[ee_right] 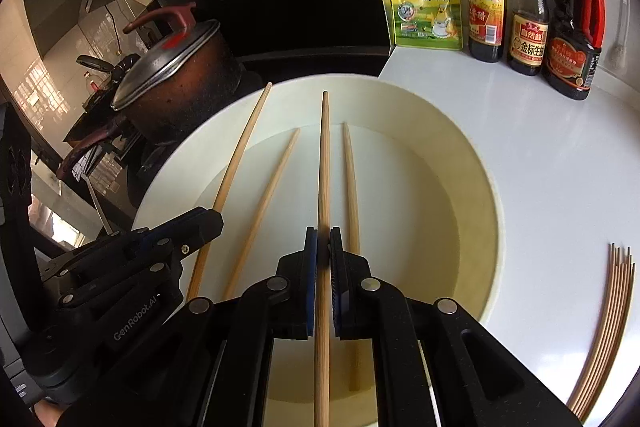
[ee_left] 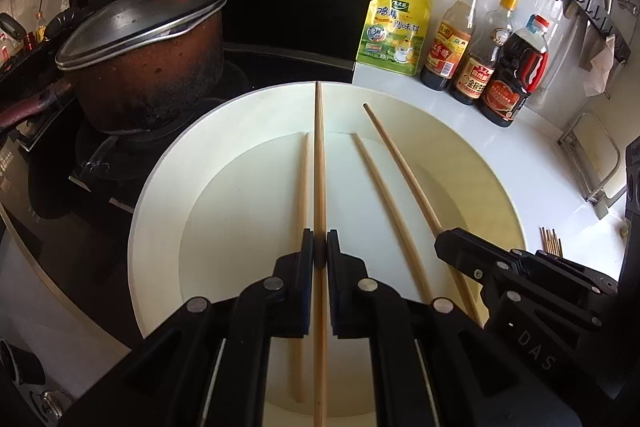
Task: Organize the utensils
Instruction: 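Carry both chopsticks into the white basin and open both tools, then move both open tools back toward the chopstick pile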
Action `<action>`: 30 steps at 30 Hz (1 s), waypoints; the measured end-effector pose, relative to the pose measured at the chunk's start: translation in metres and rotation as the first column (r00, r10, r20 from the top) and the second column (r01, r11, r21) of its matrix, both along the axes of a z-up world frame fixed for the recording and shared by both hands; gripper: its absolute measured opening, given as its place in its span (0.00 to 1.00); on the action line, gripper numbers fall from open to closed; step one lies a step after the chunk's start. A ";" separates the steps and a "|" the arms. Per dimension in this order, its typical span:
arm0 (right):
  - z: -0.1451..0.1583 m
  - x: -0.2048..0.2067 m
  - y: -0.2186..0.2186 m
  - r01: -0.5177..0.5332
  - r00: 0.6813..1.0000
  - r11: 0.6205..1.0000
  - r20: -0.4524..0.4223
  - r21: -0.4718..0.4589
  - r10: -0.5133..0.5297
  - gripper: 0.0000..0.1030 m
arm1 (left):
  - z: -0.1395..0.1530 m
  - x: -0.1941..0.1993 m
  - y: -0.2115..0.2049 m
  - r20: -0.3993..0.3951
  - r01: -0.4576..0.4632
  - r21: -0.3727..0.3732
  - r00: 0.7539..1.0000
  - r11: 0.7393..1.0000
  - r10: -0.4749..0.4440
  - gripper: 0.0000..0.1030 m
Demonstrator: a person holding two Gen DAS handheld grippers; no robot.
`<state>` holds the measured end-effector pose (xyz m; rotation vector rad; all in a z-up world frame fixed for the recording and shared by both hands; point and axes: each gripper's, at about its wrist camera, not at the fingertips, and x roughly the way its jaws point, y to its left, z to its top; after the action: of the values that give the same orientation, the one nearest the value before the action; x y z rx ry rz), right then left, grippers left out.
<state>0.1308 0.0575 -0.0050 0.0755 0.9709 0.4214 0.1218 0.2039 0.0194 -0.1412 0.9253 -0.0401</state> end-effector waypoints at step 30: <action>0.010 -0.030 -0.028 0.075 0.996 0.997 0.054 -0.021 -0.074 0.16 | 0.004 -0.030 -0.004 0.038 -0.014 0.007 0.999 1.000 0.013 0.46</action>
<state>0.1005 0.0298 0.0049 0.0788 0.9174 0.3415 0.0916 0.1995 0.0236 -0.1399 0.8869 -0.0270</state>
